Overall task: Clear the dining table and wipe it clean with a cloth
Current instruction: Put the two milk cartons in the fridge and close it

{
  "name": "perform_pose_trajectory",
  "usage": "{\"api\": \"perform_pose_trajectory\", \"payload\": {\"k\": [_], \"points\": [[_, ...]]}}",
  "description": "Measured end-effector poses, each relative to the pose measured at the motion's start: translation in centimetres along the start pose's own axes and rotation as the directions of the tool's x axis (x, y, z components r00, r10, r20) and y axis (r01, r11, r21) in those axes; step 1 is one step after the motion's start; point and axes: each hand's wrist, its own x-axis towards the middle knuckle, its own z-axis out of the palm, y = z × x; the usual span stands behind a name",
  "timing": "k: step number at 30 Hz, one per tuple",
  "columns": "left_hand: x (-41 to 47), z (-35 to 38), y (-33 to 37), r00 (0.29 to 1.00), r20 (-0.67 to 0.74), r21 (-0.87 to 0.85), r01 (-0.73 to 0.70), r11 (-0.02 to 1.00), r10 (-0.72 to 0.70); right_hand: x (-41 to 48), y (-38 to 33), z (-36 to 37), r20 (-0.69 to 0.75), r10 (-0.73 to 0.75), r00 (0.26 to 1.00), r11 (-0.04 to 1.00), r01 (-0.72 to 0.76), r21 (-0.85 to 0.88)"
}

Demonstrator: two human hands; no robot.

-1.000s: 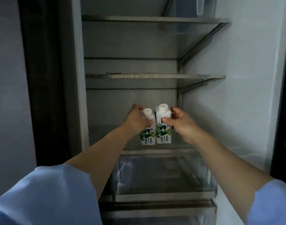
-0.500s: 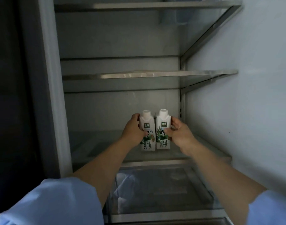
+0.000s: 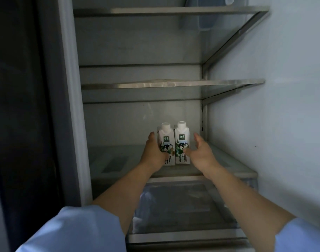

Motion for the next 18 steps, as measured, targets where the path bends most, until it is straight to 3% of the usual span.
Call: {"api": "perform_pose_trajectory", "payload": {"k": [4, 11, 18], "points": [[-1.3, -0.8, 1.9, 0.996, -0.085, 0.009, -0.005, 1.000, 0.005, -1.2, -1.8, 0.0, -0.146, -0.081, 0.986, 0.995, 0.071, -0.070], [-6.6, -4.0, 5.9, 0.985, -0.135, -0.012, -0.113, 0.994, 0.110, -7.2, -8.1, -0.1, -0.219, -0.183, 0.958, 0.983, 0.181, -0.032], [-18.0, -9.3, 9.7, 0.936, -0.155, -0.110, -0.334, 0.936, 0.316, -18.0, -14.1, -0.9, -0.351, -0.182, 0.918, 0.978, 0.206, 0.032]]}}
